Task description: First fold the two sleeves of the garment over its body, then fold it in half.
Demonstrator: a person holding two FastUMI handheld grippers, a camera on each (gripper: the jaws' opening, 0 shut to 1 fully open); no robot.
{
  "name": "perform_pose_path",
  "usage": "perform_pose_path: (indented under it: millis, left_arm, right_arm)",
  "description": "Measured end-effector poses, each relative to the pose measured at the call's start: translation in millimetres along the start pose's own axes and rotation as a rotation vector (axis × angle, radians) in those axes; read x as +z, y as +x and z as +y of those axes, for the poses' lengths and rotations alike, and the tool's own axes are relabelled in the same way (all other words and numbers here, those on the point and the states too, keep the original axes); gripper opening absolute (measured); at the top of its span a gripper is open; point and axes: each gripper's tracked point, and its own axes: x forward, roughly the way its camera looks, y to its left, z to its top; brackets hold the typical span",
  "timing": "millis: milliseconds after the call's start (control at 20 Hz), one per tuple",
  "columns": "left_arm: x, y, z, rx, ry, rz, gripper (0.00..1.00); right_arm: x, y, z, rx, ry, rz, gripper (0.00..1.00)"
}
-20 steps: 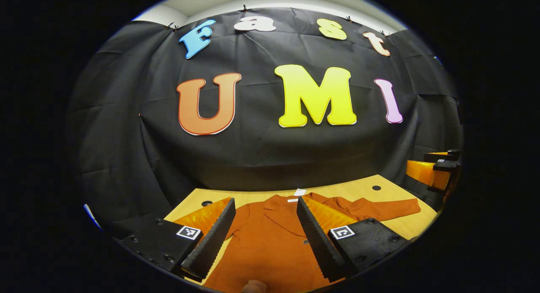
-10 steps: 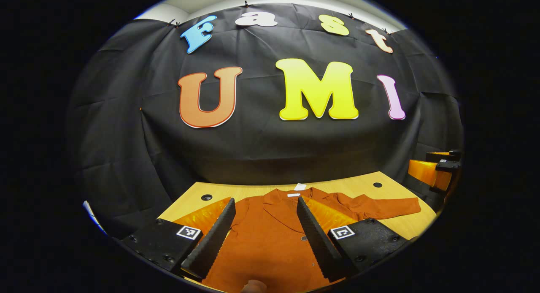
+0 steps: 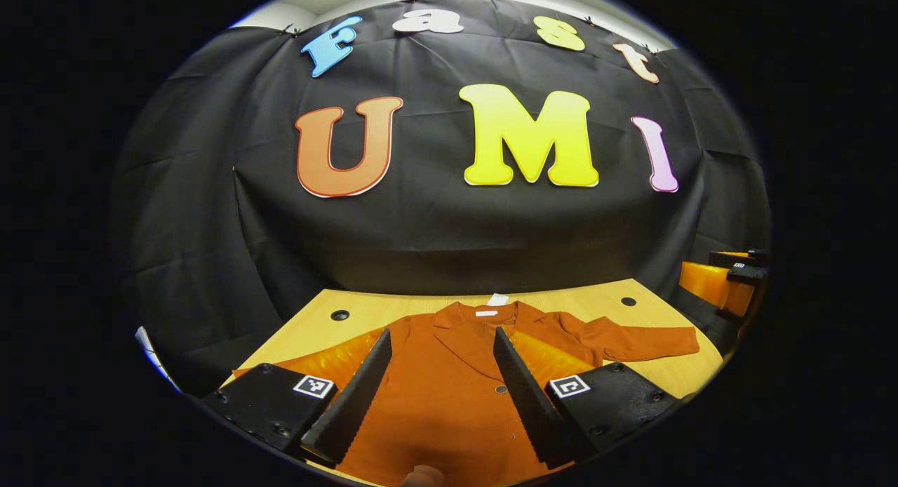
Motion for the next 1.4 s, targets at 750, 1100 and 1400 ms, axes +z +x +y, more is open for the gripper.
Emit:
perform_pose_path:
  millis: [750, 1100, 1400]
  left_arm:
    - [-28.8, -3.0, -9.4, 0.042, -0.034, 0.1, 0.96]
    - [-60.5, -11.8, -25.4, 0.066, 0.002, 0.195, 0.96]
    - [-86.1, -22.6, -49.1, 0.073, 0.054, 0.281, 0.96]
  right_arm:
    - [-54.5, 67.5, -146.1, -0.219, 0.057, 0.152, 0.97]
    - [-116.4, 88.4, -234.5, -0.317, 0.048, 0.292, 0.98]
    - [-179.7, 98.2, -288.0, -0.38, 0.11, 0.449, 0.98]
